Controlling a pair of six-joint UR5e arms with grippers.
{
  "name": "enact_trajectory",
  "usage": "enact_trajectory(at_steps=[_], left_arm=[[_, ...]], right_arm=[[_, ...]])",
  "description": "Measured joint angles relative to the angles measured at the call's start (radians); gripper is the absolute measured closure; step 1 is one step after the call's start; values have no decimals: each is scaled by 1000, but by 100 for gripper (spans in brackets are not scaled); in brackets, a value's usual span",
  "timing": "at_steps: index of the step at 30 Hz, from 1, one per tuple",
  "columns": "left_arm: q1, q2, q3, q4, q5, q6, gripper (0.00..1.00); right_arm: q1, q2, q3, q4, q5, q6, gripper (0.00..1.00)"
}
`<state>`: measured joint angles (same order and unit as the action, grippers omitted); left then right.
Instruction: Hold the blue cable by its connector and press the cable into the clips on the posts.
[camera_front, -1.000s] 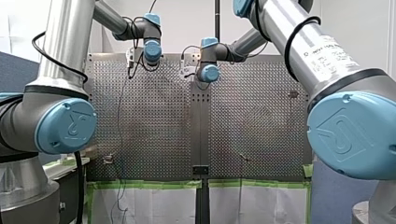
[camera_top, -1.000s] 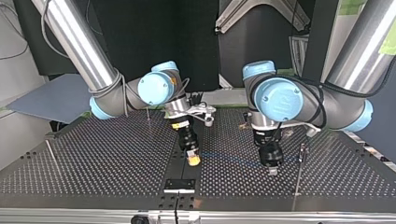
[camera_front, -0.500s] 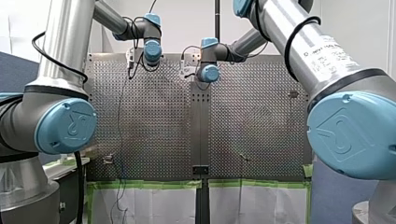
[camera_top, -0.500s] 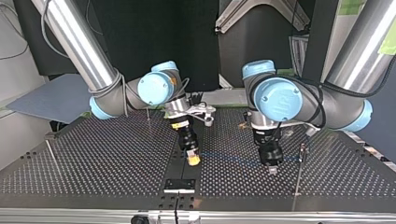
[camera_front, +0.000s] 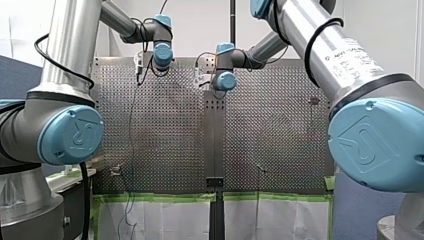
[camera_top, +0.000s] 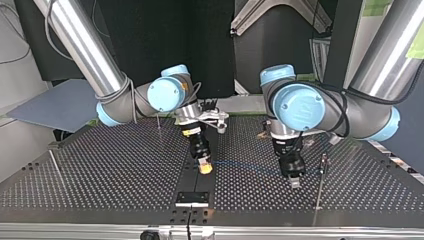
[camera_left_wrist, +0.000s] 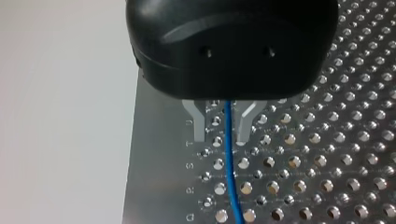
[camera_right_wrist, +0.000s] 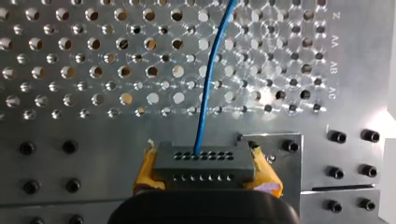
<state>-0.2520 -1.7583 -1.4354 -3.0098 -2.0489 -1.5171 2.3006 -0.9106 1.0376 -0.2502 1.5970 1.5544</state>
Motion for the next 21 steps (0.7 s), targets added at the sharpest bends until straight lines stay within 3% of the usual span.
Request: enact_trajectory(at_steps=[1,2,21], left_arm=[[0,0,0,0,-1,0,86],[-1,0,0,0,-2,-1,100],[-6,0,0,-3,-1,3,100]], right_arm=[[0,0,0,0,0,0,100],[0,0,0,0,0,0,100],[0,-2,0,1,-1,1,100]])
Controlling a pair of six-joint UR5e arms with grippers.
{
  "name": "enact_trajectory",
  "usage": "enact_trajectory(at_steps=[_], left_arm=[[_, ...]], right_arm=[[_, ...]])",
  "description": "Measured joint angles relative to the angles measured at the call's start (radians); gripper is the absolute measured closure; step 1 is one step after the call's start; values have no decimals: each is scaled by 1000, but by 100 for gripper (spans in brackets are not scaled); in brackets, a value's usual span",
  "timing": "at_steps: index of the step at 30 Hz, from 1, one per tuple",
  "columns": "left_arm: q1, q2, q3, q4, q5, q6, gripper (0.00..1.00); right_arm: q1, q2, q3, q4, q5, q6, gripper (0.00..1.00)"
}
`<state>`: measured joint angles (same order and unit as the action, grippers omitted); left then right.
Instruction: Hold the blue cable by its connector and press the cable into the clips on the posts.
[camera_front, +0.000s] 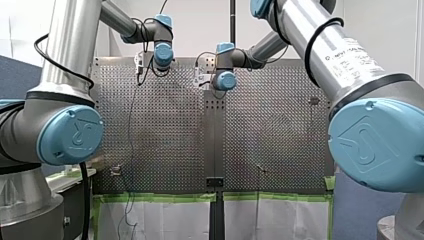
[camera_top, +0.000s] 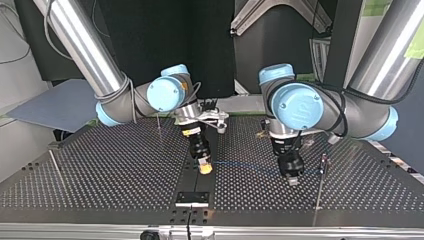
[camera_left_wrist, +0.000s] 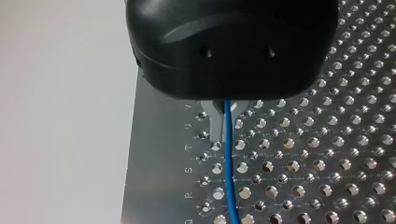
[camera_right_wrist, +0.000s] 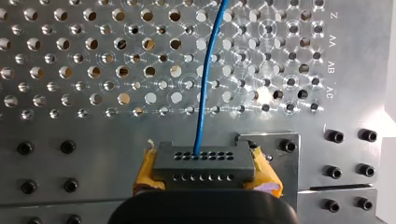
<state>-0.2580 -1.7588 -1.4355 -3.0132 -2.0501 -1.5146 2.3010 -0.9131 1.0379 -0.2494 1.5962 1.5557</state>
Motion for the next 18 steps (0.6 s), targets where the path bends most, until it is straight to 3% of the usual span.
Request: enact_trajectory(at_steps=[6,12,18], left_arm=[[-5,0,-3,-4,-1,4,100],[-13,-15,-41,21,-1,9,100],[-29,-28,-90,66,-4,13,100]], right_arm=[[1,0,0,4,-1,3,100],[6,-1,20,38,4,2,100],[3,-1,70,44,41,-1,100]])
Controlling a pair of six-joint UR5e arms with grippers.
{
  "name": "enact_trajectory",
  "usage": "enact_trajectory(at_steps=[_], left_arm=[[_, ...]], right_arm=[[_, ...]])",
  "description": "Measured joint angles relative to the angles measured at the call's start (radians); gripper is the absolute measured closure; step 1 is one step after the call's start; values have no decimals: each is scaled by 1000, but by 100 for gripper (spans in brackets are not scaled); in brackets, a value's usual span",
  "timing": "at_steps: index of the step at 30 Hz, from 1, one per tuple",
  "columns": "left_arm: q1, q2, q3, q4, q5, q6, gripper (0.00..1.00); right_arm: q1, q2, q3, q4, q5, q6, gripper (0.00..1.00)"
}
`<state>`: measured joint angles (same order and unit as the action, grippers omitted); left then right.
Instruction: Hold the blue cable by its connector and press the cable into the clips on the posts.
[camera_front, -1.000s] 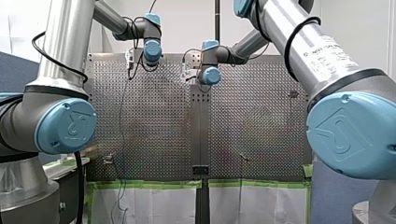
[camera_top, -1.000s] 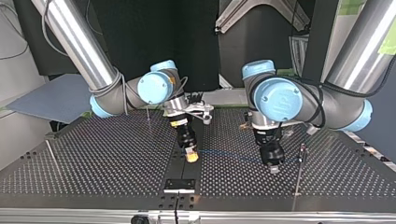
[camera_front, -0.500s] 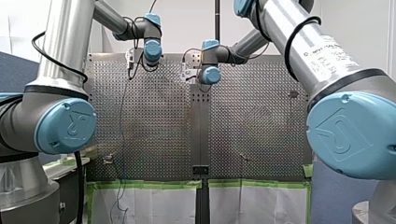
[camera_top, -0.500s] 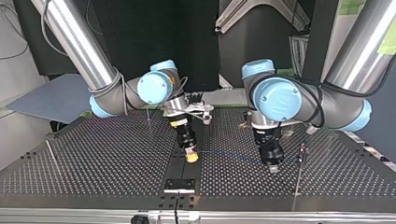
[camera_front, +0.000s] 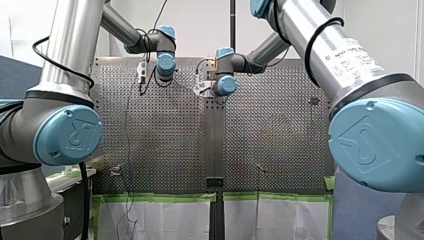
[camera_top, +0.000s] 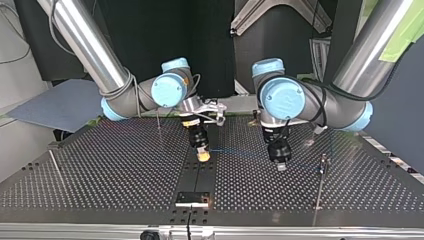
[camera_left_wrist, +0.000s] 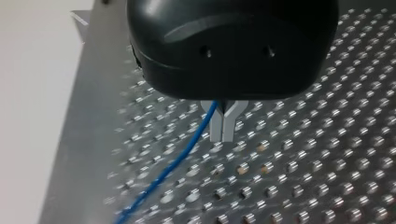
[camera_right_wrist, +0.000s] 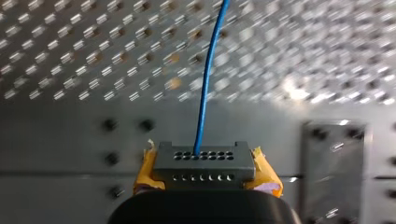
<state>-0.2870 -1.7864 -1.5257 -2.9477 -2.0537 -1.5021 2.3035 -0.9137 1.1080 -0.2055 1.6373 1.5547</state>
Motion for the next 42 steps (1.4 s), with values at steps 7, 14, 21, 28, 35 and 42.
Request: enact_trajectory(at_steps=[7,14,21,28,35,42], left_arm=[[-10,-2,-53,40,-1,0,100],[-33,-38,-97,75,-12,13,100],[-59,-93,-143,128,-25,9,100],[-74,-100,-191,197,-25,-5,100],[-82,-103,-262,272,-13,-19,100],[-107,-150,-286,324,-12,-20,100]], right_arm=[[-8,0,71,-1,34,-1,100],[-11,0,141,-30,49,-3,100],[-14,0,204,-90,57,-3,100],[-19,0,272,-157,74,-2,100],[-24,1,348,-233,93,1,100],[-30,1,426,-284,138,1,100]])
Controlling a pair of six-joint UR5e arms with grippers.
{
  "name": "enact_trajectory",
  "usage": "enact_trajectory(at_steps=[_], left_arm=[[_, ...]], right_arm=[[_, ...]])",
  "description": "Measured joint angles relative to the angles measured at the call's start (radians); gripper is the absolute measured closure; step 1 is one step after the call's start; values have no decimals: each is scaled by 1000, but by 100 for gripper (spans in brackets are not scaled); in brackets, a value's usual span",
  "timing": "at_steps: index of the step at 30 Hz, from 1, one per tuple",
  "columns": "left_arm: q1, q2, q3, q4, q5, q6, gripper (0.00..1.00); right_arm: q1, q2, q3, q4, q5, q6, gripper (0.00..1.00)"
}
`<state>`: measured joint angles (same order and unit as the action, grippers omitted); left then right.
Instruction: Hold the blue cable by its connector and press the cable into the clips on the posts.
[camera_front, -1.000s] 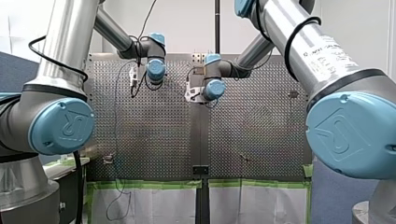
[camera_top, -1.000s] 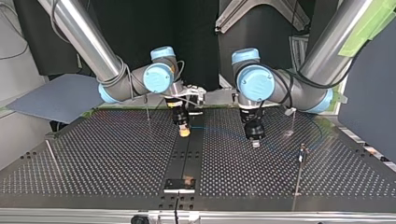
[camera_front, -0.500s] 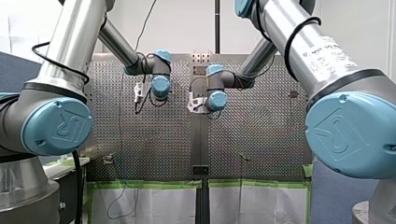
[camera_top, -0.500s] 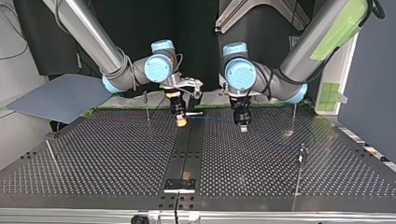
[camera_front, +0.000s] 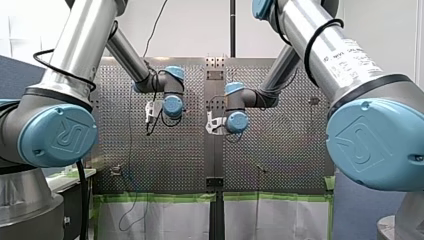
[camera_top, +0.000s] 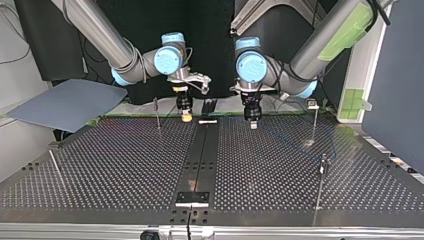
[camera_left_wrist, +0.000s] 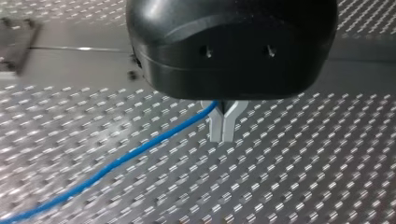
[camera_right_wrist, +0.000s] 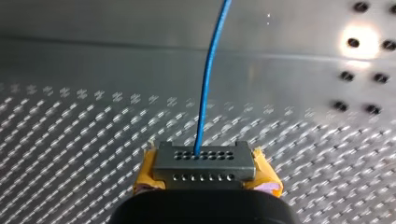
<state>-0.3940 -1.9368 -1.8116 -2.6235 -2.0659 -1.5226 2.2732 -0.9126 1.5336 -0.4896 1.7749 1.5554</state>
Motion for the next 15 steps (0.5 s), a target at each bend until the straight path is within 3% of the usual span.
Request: enact_trajectory(at_steps=[10,15], left_arm=[[-52,-80,-44,85,1,-17,100],[-74,-92,-79,138,2,-22,100]], right_arm=[[-15,0,106,-73,34,3,100],[-24,1,153,-116,40,27,100]])
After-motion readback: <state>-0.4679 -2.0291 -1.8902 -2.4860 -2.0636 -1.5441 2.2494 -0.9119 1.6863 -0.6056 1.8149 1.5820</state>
